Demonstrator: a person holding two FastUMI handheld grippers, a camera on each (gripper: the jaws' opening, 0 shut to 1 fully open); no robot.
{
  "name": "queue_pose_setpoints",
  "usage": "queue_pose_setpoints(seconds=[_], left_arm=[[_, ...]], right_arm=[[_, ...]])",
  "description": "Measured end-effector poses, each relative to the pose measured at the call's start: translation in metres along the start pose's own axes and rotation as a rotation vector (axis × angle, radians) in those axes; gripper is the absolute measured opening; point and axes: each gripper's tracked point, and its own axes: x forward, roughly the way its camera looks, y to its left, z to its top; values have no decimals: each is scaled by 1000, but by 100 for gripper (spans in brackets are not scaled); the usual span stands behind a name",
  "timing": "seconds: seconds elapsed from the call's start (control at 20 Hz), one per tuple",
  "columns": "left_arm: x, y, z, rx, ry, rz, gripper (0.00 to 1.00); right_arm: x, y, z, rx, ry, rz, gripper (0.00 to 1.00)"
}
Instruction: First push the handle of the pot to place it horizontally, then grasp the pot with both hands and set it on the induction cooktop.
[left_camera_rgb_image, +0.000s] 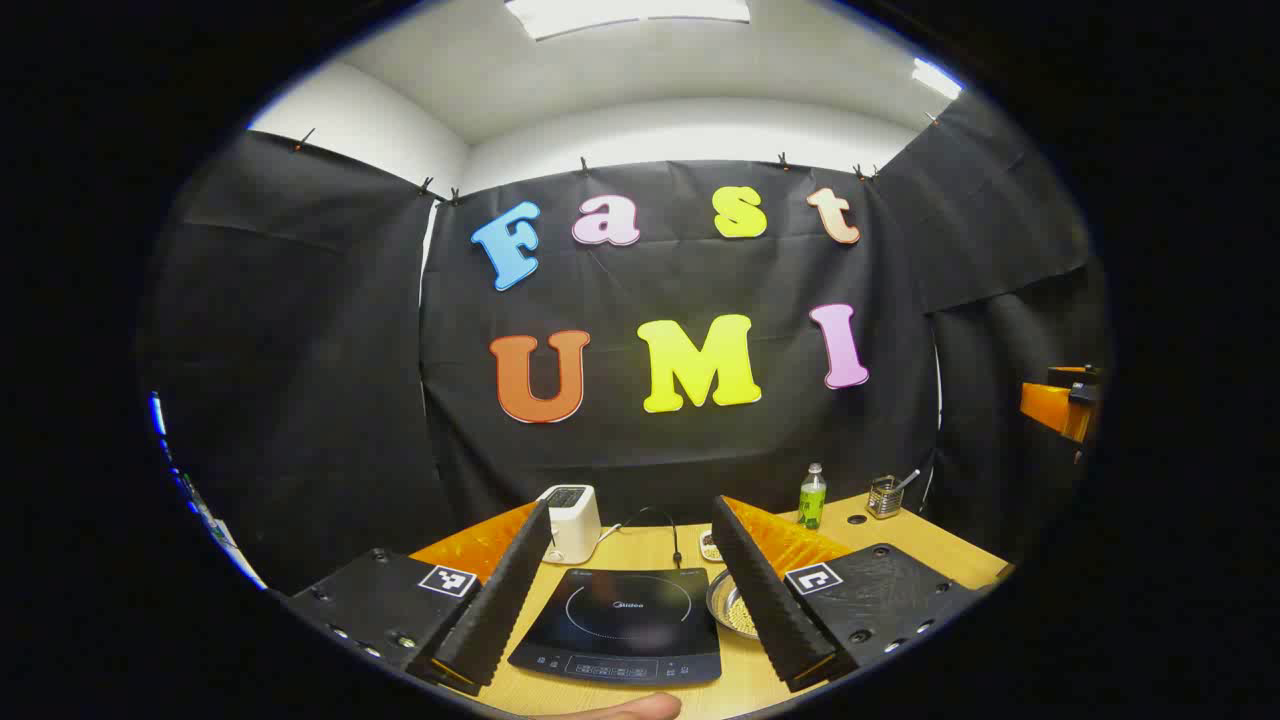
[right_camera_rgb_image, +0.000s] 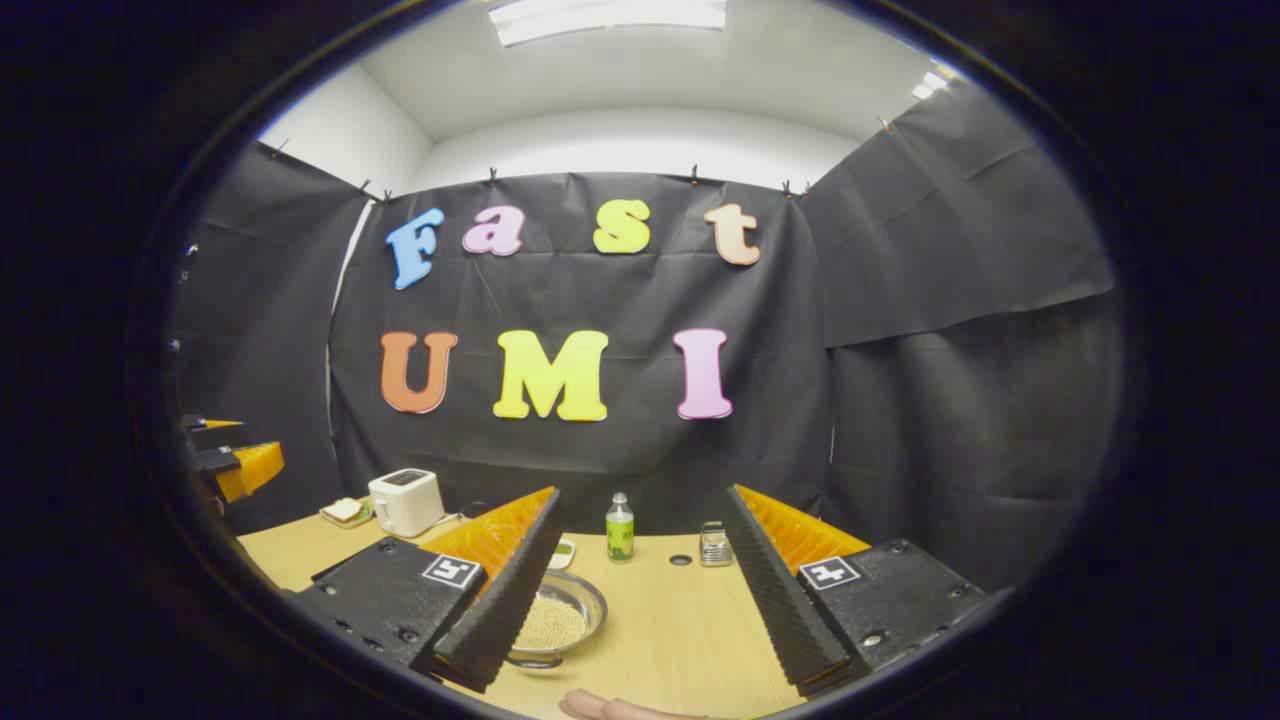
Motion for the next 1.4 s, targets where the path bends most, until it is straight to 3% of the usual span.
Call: queue_pose_setpoints(seconds=[0.05, 0.7, 0.95, 1.1, 1.2, 1.3, 1.4], left_arm=[[-1, -2, 0, 0, -4, -4, 96], [-7, -9, -1, -26, -14, -27, 96], [-11, -19, -6, -44, -3, -41, 96], [-14, -21, -8, -35, -4, -48, 96], [-16, -20, -11, -30, -5, -51, 96], [-18, -18, -11, -27, -7, -49, 96], [-20, -14, -9, -34, -13, -43, 96]], right_arm=[[0, 1, 1, 1, -2, 4, 100], [12, -3, -6, -4, -14, 0, 100], [31, 22, -35, 3, 42, 72, 95], [43, 45, -66, 7, 125, 149, 78], [50, 67, -88, -1, 188, 215, 52], [56, 79, -115, 18, 274, 248, 0], [62, 96, -136, 15, 341, 281, 2]])
